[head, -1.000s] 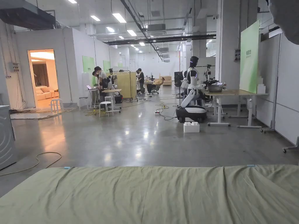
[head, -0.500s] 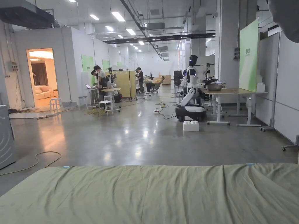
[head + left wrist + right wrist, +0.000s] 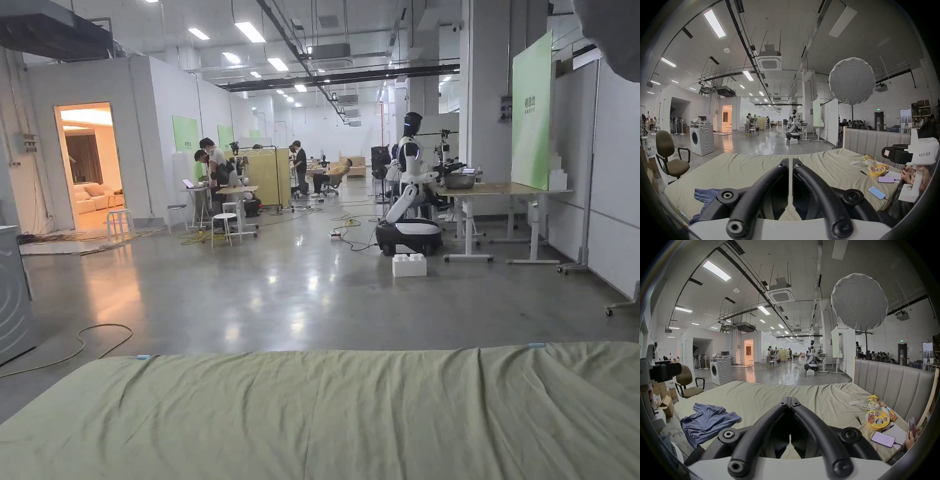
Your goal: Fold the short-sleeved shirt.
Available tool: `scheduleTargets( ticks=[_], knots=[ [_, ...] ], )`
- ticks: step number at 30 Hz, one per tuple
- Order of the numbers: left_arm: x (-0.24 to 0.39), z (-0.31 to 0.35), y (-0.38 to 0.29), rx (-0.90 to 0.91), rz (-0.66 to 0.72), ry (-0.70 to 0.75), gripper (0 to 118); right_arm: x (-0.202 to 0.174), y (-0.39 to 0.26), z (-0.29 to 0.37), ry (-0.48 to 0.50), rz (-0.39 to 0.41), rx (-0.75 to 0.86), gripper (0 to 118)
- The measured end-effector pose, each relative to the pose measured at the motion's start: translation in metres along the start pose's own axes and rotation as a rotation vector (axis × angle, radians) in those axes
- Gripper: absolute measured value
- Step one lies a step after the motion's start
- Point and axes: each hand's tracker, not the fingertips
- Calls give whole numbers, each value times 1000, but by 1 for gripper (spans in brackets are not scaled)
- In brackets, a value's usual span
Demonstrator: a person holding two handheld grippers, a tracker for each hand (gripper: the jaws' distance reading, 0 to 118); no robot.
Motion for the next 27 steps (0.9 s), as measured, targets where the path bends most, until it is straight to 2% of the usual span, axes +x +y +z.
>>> scheduleTargets(
  ticks=[27],
  knots=[
    [-13, 1, -5, -41, -5, 30, 3, -3, -9, -3, 28, -31, -39, 0]
  ],
)
